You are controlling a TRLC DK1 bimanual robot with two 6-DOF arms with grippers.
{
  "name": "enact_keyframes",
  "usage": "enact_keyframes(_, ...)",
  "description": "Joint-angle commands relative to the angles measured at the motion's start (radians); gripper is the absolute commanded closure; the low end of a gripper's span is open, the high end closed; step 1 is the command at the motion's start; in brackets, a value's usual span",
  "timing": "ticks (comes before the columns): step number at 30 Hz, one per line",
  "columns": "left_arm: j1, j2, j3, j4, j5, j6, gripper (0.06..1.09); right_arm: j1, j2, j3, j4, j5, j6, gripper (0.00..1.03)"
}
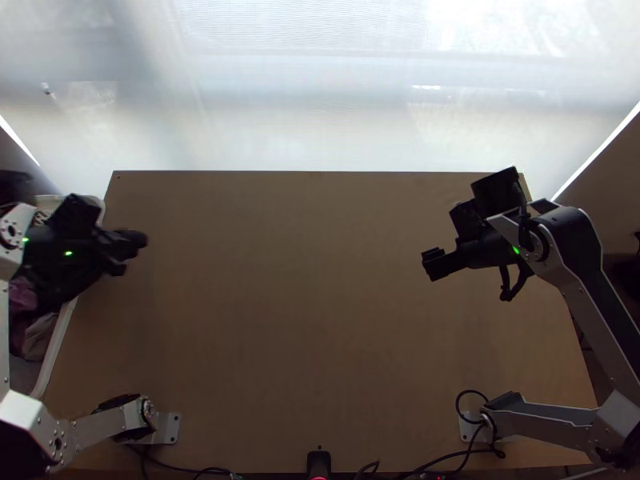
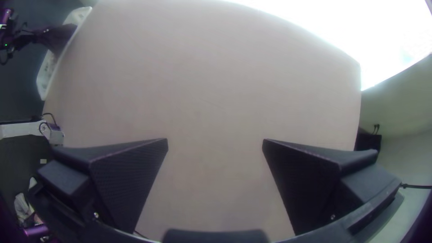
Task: Fold the t-shirt
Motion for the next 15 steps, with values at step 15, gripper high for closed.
enact_keyframes(15, -1.215, 0.400, 0.389, 0.262, -0.159, -0.504, 1.03, -0.320, -0.297, -0.410, 0.017, -0.008, -0.050, 0.05)
